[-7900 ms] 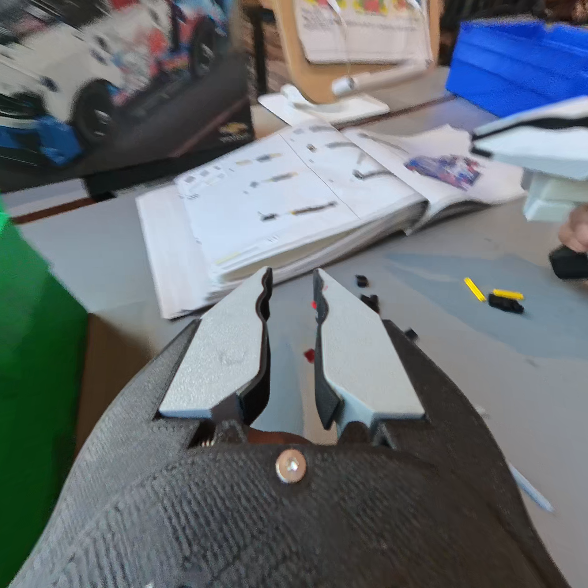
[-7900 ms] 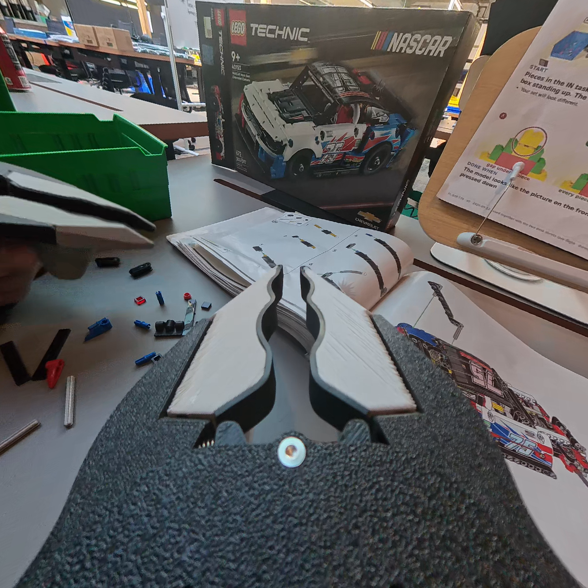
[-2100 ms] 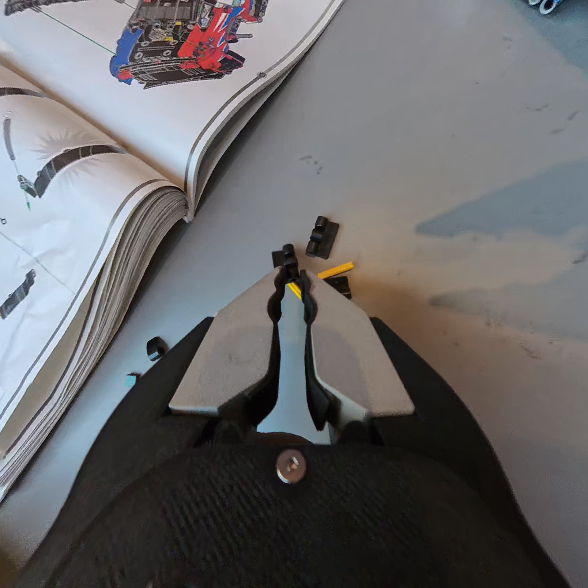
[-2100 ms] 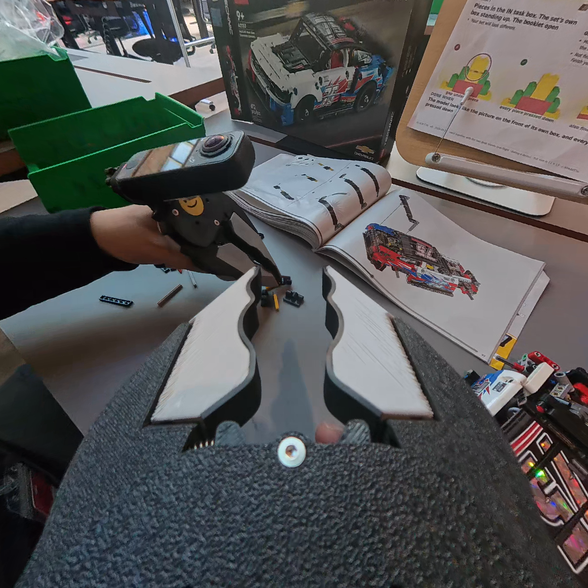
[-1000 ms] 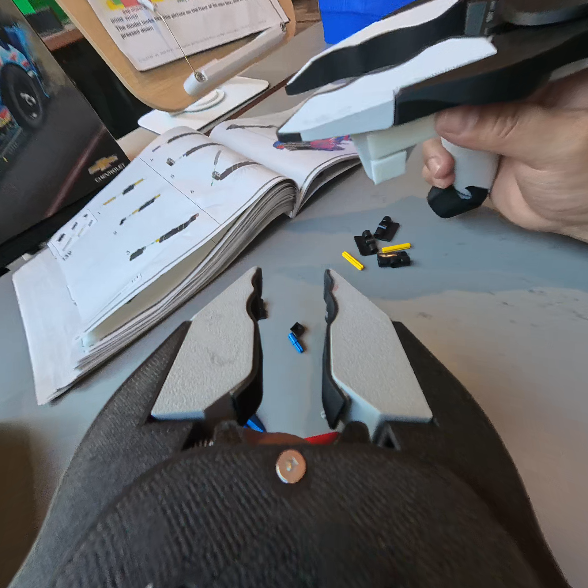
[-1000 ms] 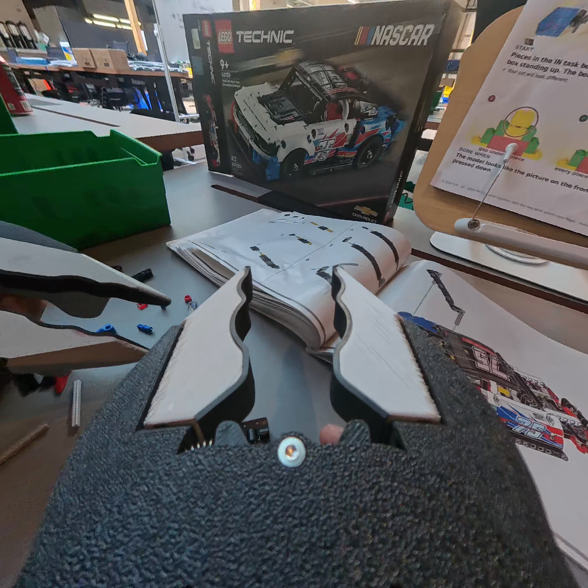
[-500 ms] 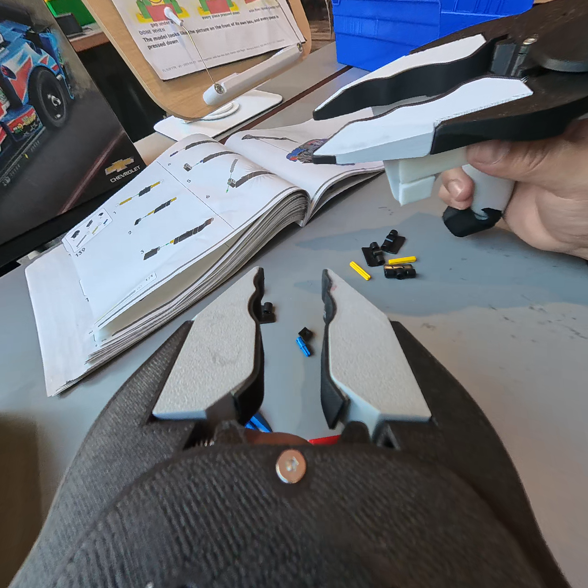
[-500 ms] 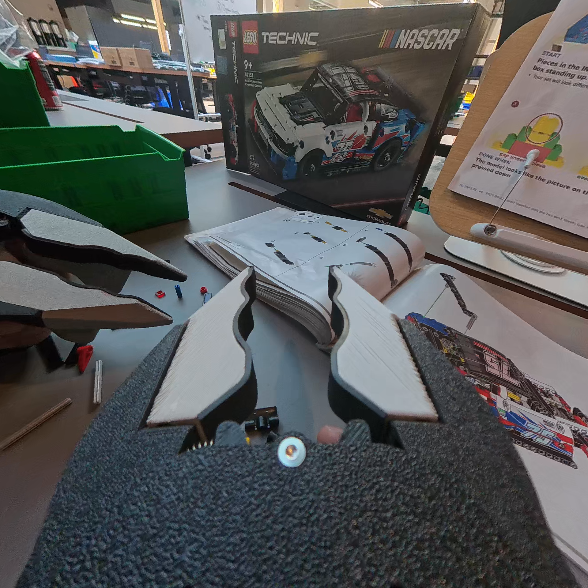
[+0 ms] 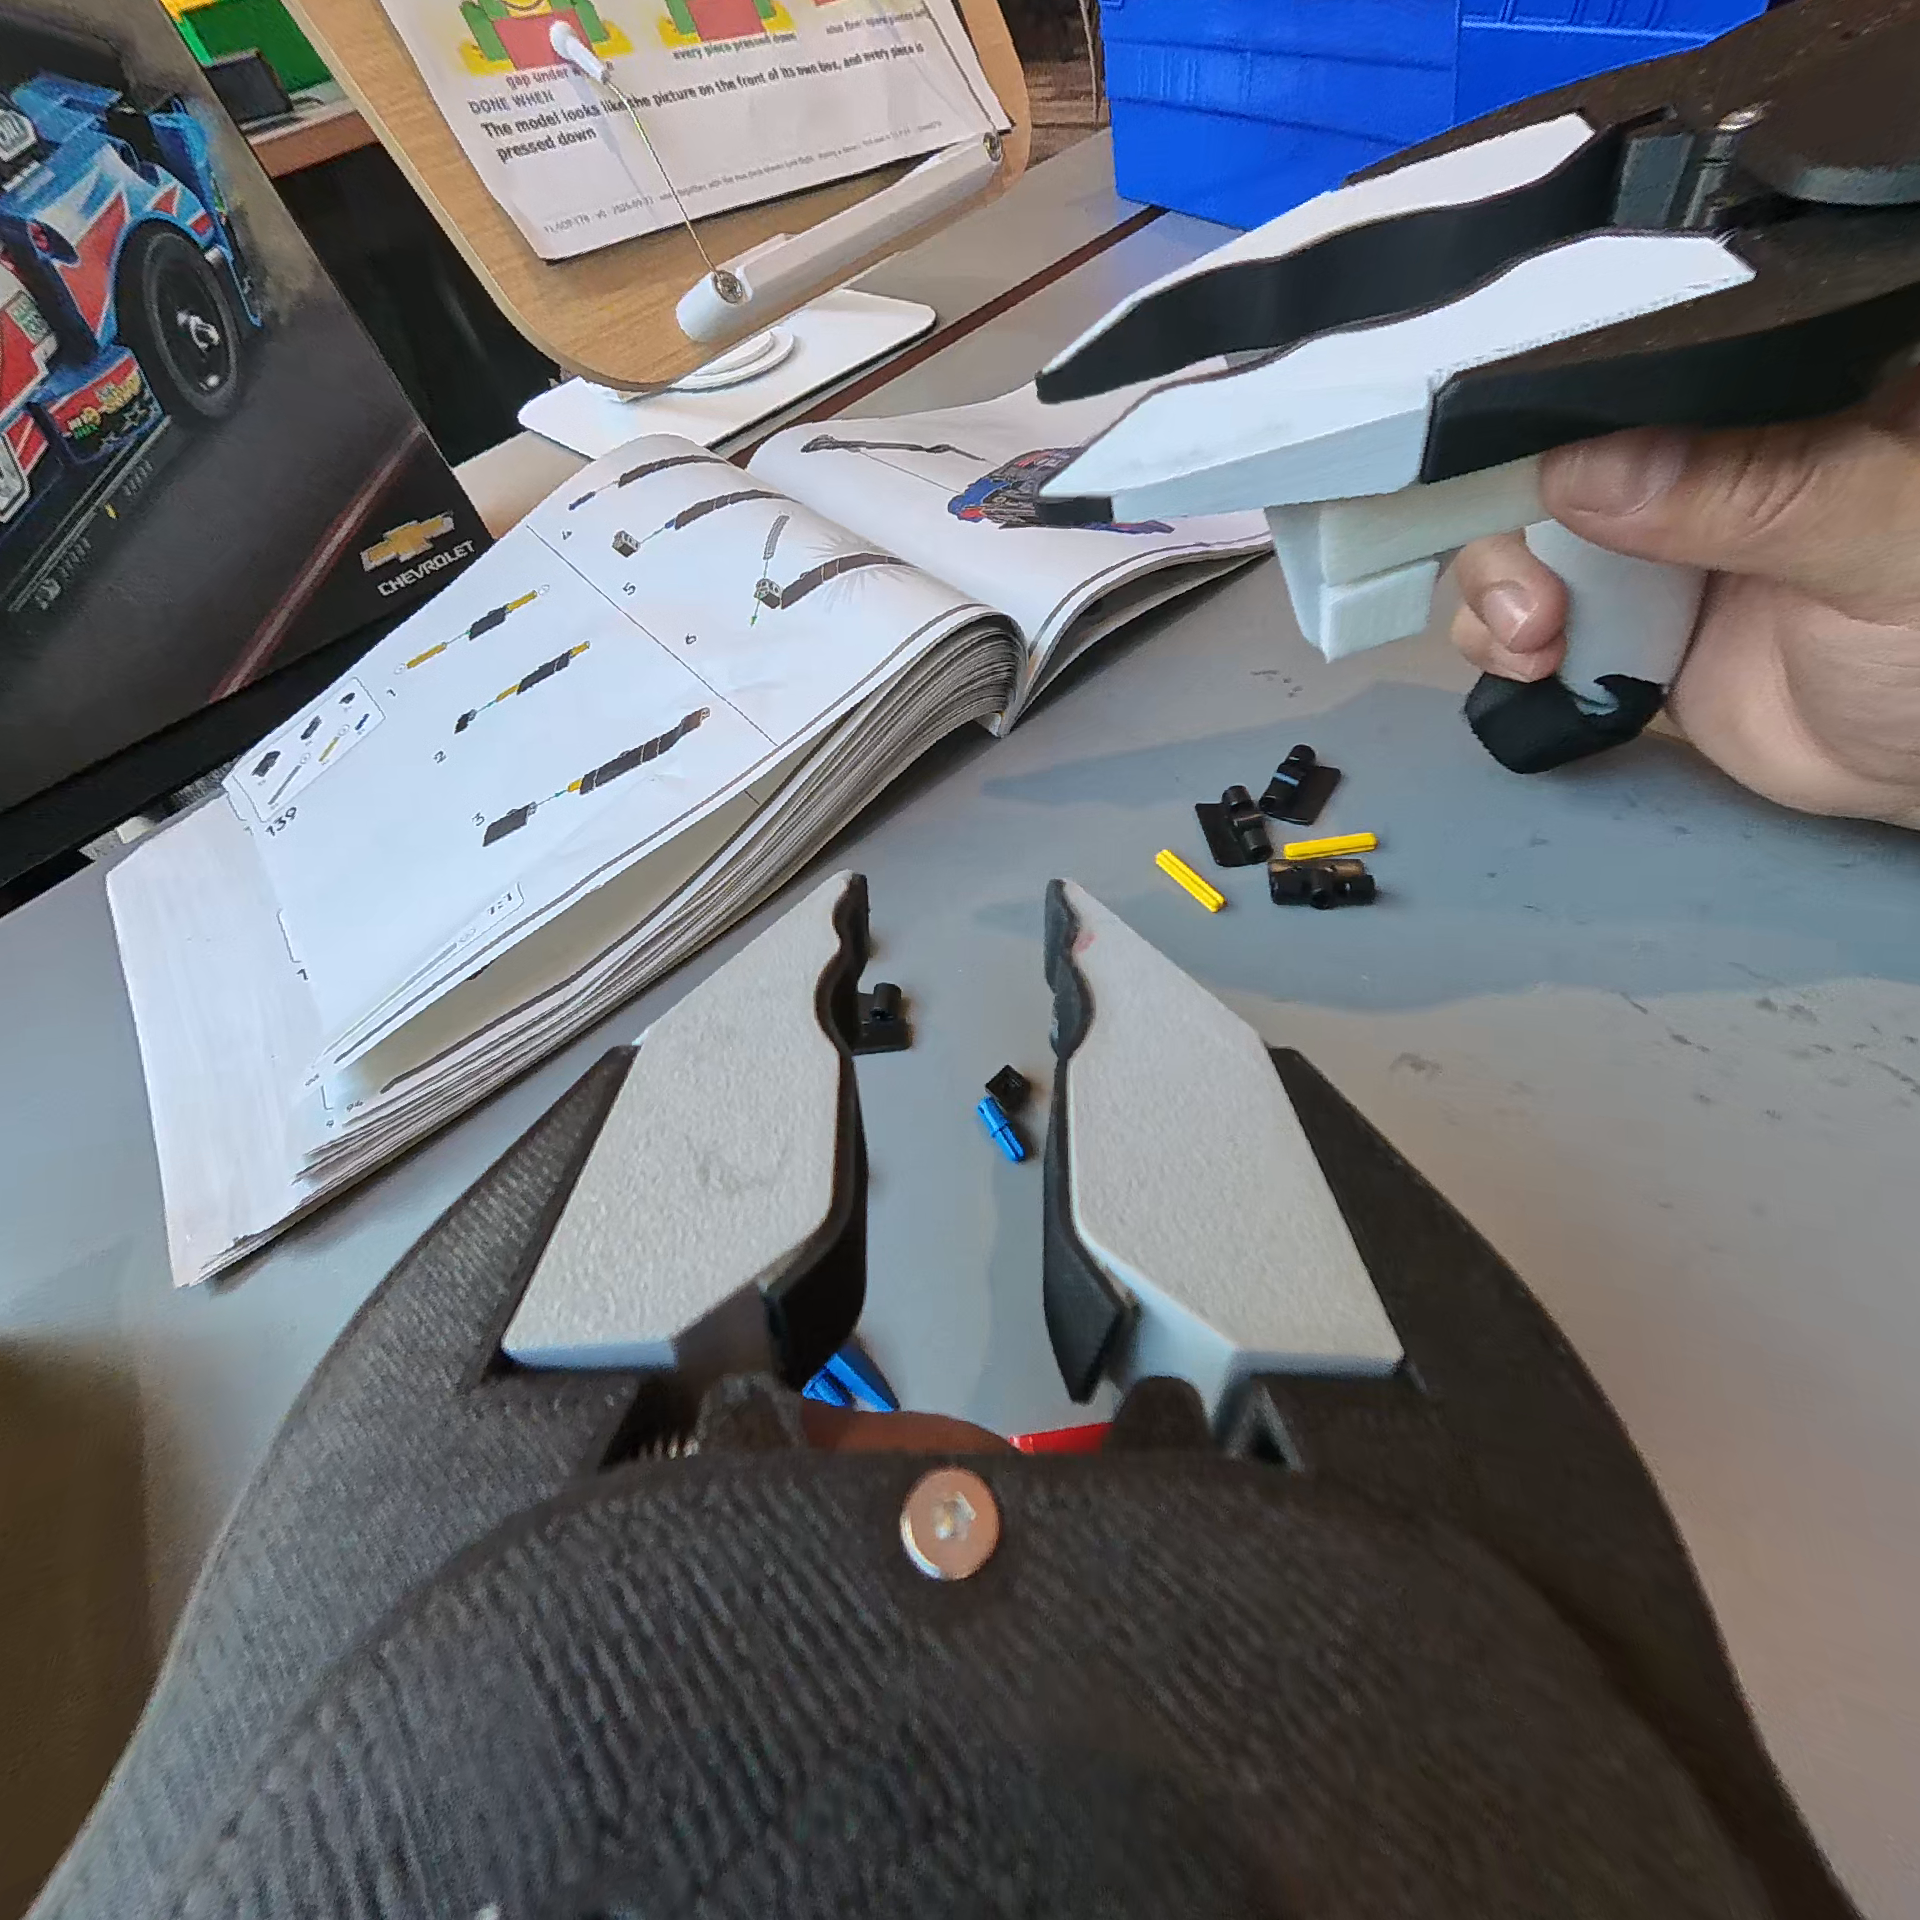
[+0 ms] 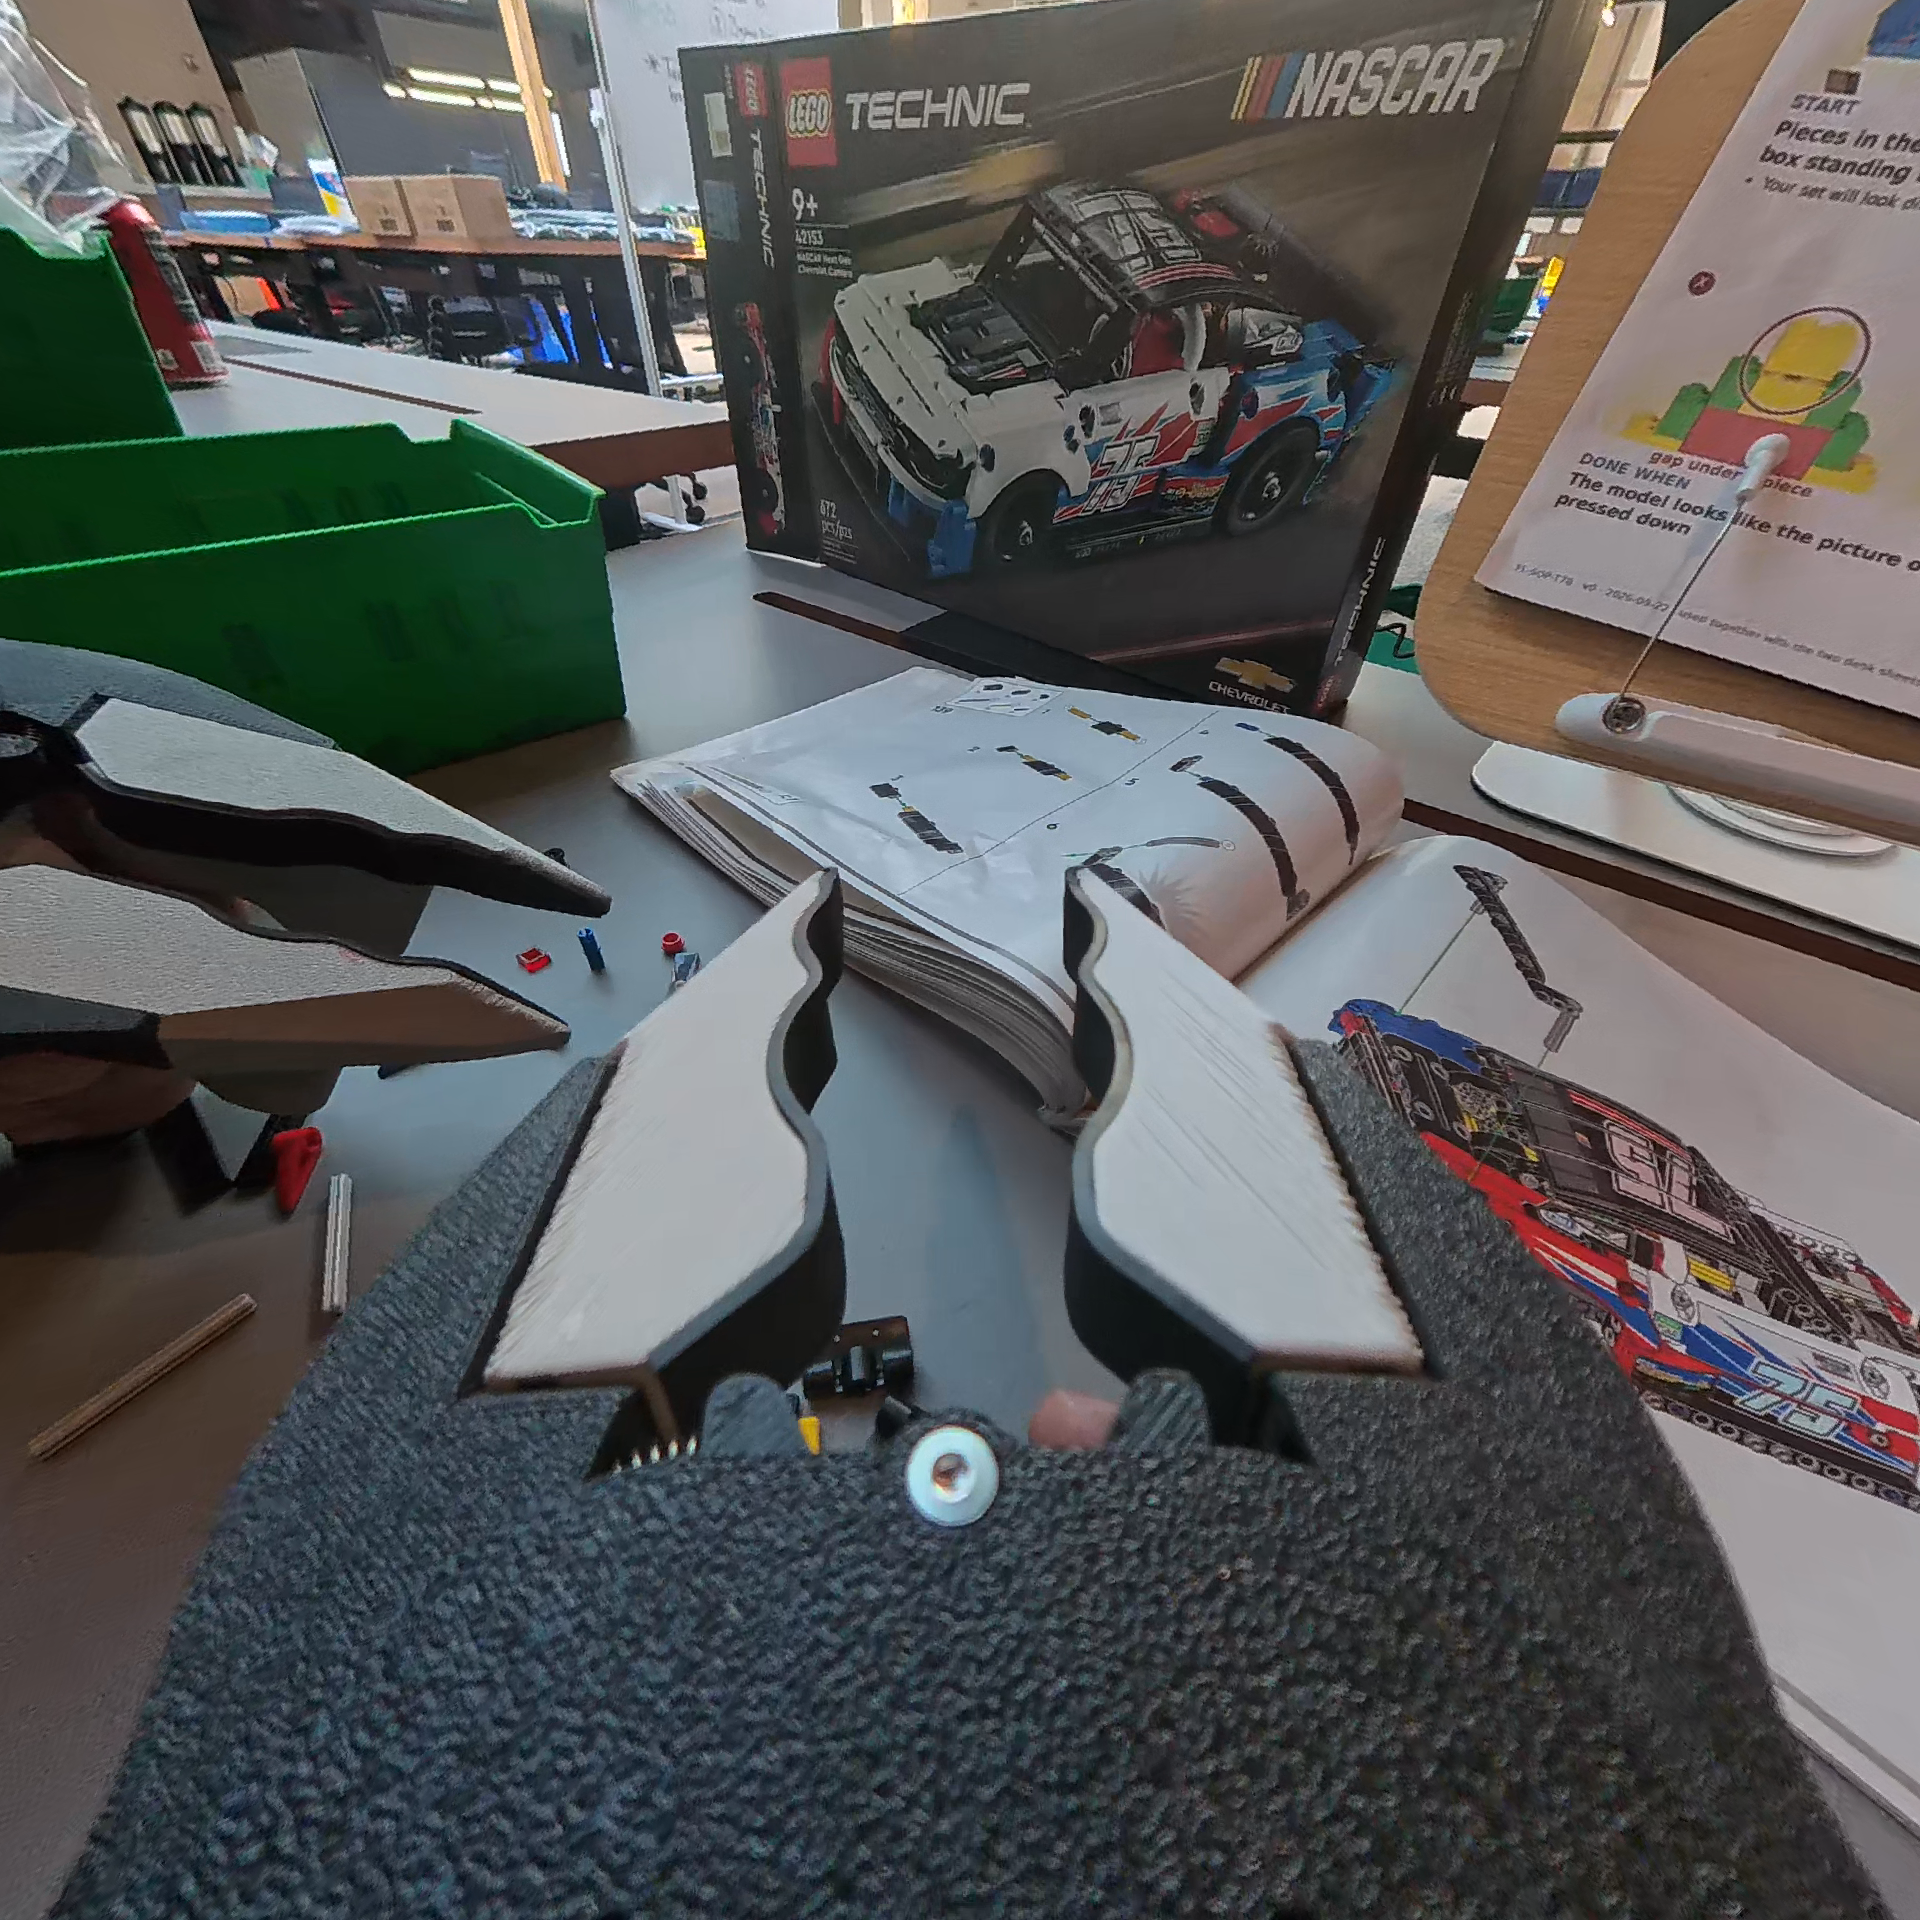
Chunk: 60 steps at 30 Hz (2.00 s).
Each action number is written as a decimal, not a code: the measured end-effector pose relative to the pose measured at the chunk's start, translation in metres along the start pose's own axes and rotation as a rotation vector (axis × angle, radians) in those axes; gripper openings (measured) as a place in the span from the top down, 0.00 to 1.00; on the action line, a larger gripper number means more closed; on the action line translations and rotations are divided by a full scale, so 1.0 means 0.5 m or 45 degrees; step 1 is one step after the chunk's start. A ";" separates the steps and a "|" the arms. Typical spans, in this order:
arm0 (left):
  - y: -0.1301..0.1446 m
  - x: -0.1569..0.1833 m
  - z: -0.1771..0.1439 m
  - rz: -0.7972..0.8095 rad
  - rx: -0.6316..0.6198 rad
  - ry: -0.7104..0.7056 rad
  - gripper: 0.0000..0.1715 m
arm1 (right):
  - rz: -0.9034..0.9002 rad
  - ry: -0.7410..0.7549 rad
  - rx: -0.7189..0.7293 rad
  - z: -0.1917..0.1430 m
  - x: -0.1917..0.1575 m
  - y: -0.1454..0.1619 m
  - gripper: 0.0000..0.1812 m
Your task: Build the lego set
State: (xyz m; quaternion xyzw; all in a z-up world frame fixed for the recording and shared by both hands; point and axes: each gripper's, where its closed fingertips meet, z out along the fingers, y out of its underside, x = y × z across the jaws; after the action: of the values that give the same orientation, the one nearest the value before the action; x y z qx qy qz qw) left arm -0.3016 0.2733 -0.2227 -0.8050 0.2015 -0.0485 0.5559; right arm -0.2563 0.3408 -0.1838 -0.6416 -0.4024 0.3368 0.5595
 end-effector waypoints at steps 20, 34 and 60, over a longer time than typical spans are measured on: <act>0.004 0.004 0.002 0.023 -0.007 -0.001 0.83 | -0.015 -0.007 -0.002 0.000 -0.005 -0.001 0.78; 0.005 0.004 0.003 0.031 -0.008 -0.005 0.83 | -0.020 -0.006 -0.004 0.000 -0.005 -0.001 0.78; 0.008 -0.143 -0.023 -0.035 -0.068 -0.300 0.87 | -0.022 -0.017 -0.032 0.000 -0.014 0.006 0.78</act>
State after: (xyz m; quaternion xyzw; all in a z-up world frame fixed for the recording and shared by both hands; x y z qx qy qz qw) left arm -0.3716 0.2892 -0.2115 -0.8224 0.1249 0.0440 0.5534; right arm -0.2591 0.3341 -0.1868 -0.6427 -0.4160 0.3311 0.5516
